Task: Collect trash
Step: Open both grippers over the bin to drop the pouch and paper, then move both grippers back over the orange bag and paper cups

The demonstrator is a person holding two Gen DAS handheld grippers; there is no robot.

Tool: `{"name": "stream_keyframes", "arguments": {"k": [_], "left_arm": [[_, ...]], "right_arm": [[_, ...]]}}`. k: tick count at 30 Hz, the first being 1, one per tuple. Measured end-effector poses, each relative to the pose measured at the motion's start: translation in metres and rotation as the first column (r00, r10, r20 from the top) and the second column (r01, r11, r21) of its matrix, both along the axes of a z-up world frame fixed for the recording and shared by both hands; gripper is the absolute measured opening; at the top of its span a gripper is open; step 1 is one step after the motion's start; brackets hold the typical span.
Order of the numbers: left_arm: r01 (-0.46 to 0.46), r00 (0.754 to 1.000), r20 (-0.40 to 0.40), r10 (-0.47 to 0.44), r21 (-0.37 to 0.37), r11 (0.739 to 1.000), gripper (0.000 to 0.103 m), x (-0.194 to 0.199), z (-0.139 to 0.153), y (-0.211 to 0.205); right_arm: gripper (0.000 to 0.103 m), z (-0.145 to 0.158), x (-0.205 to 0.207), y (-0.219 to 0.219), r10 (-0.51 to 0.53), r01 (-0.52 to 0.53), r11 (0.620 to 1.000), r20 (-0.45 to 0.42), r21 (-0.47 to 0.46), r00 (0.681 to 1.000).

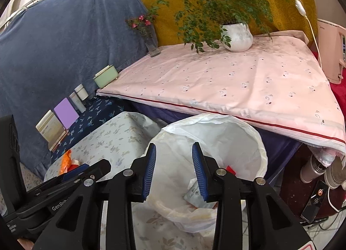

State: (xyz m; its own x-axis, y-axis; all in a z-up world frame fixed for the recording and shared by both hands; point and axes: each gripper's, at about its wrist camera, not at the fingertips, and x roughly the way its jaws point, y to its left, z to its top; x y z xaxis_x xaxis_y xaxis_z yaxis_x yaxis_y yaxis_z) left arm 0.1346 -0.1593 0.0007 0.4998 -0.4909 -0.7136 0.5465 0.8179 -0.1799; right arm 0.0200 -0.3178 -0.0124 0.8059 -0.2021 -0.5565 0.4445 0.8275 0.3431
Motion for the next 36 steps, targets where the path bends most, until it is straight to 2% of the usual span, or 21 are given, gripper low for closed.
{"name": "stream_keyframes", "arguments": {"k": [4,8,18,20,31,36], "left_arm": [[-0.047,0.999,0.000,0.047,-0.011,0.999,0.060,0.005,0.002,0.026],[-0.099,0.995,0.007,0.099,-0.012,0.995,0.066,0.009,0.003,0.053],[-0.228,0.974,0.001,0.228,-0.010,0.974,0.068,0.025,-0.002,0.127],[-0.251,0.968,0.003,0.251,-0.003,0.968,0.069,0.027,-0.004,0.139],[-0.361,0.932,0.016,0.361,0.042,0.931,0.079,0.043,-0.020,0.209],[-0.390,0.921,0.048,0.387,0.084,0.917,0.085,0.055,-0.028,0.229]], "right_arm": [[0.036,0.005,0.006,0.017,0.031,-0.031,0.999,0.001,-0.012,1.000],[0.043,0.009,0.012,0.036,0.065,-0.065,0.998,0.005,-0.022,0.998],[0.045,0.010,0.035,0.090,0.173,-0.174,0.984,-0.016,-0.039,0.985],[0.049,0.007,0.040,0.100,0.191,-0.192,0.981,-0.023,-0.035,0.981],[0.054,-0.026,0.071,0.151,0.303,-0.303,0.953,-0.105,0.012,0.947],[0.056,-0.043,0.087,0.166,0.340,-0.338,0.940,-0.144,0.042,0.929]]}}
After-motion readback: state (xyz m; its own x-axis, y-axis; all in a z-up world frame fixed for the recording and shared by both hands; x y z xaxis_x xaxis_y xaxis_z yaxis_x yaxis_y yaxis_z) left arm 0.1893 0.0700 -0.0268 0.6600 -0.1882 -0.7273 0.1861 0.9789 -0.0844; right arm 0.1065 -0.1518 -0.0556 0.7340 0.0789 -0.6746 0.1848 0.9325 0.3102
